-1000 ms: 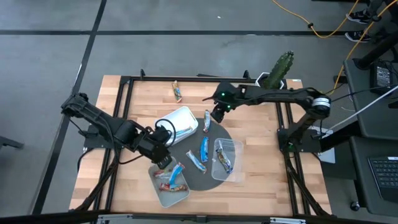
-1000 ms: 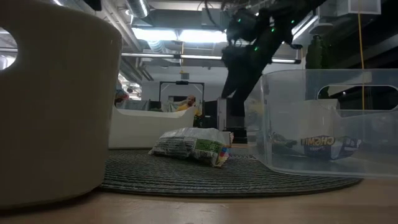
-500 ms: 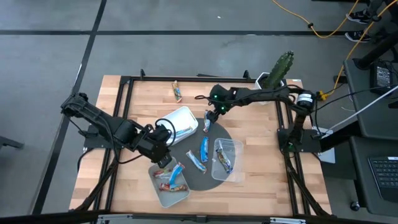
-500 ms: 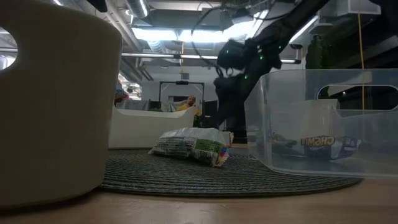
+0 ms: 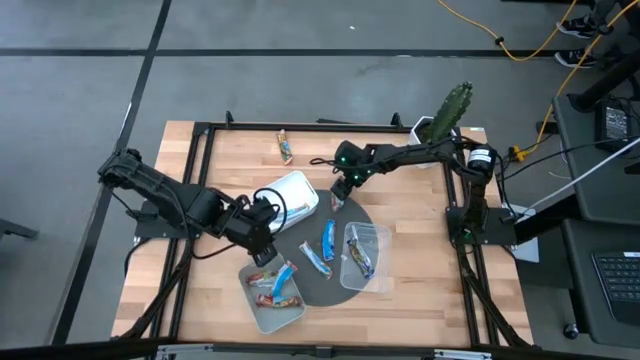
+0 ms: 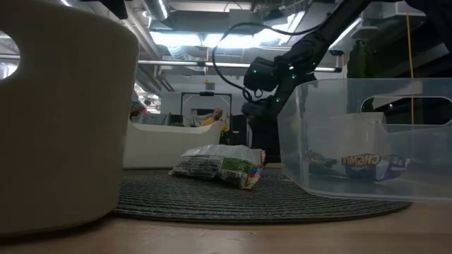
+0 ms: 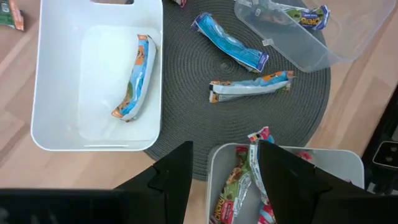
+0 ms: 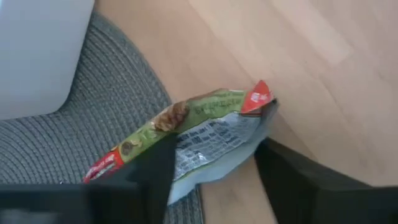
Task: Pick and place Granola Bars by type
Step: Put the red granola bar into the gray bin
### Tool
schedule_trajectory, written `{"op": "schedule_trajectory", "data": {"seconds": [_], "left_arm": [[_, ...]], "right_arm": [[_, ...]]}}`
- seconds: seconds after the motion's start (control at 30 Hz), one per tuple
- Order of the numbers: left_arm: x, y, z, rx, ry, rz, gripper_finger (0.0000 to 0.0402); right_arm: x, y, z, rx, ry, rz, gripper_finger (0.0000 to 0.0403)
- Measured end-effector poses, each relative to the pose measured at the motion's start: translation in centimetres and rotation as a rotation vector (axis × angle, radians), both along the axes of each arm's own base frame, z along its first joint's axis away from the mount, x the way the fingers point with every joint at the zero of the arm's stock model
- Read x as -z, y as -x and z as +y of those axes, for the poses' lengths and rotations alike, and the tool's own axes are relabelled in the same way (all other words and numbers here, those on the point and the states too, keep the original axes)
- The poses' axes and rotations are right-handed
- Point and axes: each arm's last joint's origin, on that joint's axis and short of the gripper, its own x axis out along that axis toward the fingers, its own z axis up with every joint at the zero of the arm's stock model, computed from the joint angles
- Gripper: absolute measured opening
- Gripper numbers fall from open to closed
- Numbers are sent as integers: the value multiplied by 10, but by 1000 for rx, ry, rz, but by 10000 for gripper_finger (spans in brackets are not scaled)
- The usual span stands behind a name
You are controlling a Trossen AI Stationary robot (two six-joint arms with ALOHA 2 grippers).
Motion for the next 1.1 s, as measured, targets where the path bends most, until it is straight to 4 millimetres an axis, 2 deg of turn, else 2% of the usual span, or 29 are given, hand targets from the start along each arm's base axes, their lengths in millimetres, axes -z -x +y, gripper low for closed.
{"op": "schedule_trajectory", "data": {"seconds": [0.23, 0.27, 0.4, 0.5, 0.63, 0.77, 0.97, 1.1], "left_arm": [[1, 2, 1, -1, -11, 24, 171], [1, 2, 1, -1, -12, 26, 171], [1, 2, 1, -2, -16, 30, 171], [1, 3, 2, -3, -19, 32, 171], [2, 3, 2, -2, -23, 38, 171], [2, 3, 2, 5, -32, 40, 171], [1, 3, 2, 17, -82, 24, 171], [-1, 2, 2, 3, -141, -23, 171]], "right_arm": [[-1, -1, 0, -44, 23, -11, 25], [-1, -1, 0, -48, 27, -15, 15], [-2, -1, 0, -46, 27, -20, 17], [-12, 1, 1, -63, 43, -35, 6], [-43, 9, 2, -60, 109, -83, 6], [-85, 24, 6, -58, 220, -147, 4], [-157, 64, 22, -100, 375, -291, 3], [-198, 90, 44, -250, 488, -443, 3]]}}
